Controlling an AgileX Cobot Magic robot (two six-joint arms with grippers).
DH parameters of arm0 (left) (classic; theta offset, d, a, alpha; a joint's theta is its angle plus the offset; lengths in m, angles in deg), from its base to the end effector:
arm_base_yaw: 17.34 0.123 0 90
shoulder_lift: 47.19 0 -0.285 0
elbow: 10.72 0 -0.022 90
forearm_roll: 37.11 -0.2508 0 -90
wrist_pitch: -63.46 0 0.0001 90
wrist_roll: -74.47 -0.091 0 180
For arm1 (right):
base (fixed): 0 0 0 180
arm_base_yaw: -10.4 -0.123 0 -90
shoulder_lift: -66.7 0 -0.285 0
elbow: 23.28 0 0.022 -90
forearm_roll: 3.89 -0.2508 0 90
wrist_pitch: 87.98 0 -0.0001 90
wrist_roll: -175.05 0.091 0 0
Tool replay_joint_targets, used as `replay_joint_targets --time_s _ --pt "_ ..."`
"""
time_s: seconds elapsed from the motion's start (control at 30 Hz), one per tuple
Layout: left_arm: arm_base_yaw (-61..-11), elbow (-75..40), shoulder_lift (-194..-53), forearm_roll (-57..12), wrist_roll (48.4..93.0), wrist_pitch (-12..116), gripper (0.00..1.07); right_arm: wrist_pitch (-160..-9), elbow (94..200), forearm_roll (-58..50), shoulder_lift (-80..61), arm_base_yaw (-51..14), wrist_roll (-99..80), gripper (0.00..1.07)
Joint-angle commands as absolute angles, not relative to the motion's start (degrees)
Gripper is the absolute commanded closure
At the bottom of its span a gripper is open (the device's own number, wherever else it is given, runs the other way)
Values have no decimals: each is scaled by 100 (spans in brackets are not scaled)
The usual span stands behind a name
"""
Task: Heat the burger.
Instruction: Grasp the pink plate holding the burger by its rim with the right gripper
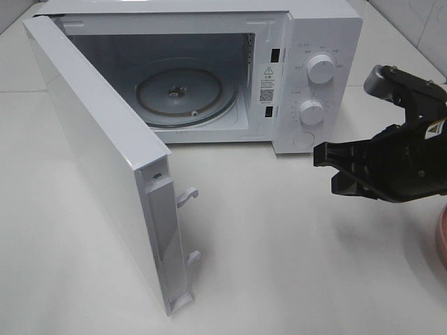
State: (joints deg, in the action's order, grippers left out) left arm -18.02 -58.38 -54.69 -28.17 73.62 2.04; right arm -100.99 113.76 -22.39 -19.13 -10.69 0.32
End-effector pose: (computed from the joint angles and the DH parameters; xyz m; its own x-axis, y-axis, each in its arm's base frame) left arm -0.0087 -0.0123 0.2815 -0.4501 -0.0543 -0.8913 0.1072 0.9876 -0.1143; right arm 0.2266 0.0944 0.1965 -0.8259 0.1048 -0.5540 -0.0803 0.9507 0.2995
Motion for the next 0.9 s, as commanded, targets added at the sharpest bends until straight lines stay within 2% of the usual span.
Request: replay_joint_targets --time_s 0.03,0.1,0.2,0.27,0.3,0.33,0.37,0.4,0.43,0.47,0.5,0.53,0.57,0.6,0.63,0.9 --pt "-1791 -5843 -5383 -2829 7373 232 7 -10729 11622 -1941 -1855 -794 -215 104" --pt "-1791 -5843 -5383 -2829 7373 232 7 -11411 11920 -1535 -1855 -564 -266 103" --pt "-1791 -5843 -5383 -2829 7373 232 7 -11571 11995 -1408 -1855 -530 -266 103" --pt "-1791 -5843 -5383 -2829 7373 232 7 -12121 12293 -847 -1855 -490 -260 96" --pt "-1791 -5843 -5383 -2829 7373 232 7 -12121 12293 -847 -1855 -490 -260 96" --pt "-1791 -5843 -5383 -2829 7373 232 7 -12218 12339 -801 -1855 -490 -260 93" --pt "-1791 -5843 -5383 -2829 7373 232 7 -12367 12430 -698 -1855 -490 -266 80" --pt "-1791 -5843 -5383 -2829 7373 232 7 -12367 12430 -698 -1855 -490 -266 80" --pt "-1791 -5843 -5383 -2829 7373 232 7 -12408 12470 -658 -1855 -490 -266 73" --pt "-1791 -5843 -5383 -2829 7373 232 7 -12408 12470 -658 -1855 -490 -266 73" --pt "-1791 -5843 -5383 -2829 7373 232 7 -12482 12511 -566 -1855 -490 -266 51" --pt "-1791 -5843 -5383 -2829 7373 232 7 -12505 12522 -509 -1855 -490 -266 40" --pt "-1791 -5843 -5383 -2829 7373 232 7 -12568 12528 -389 -1855 -490 -272 21" --pt "-1791 -5843 -5383 -2829 7373 232 7 -12568 12528 -389 -1855 -490 -272 21" --pt "-1791 -5843 -5383 -2829 7373 232 7 -12740 12533 -245 -1855 -490 -312 8" --pt "-1791 -5843 -5383 -2829 7373 232 7 -13536 12533 213 -1855 -490 -243 13"
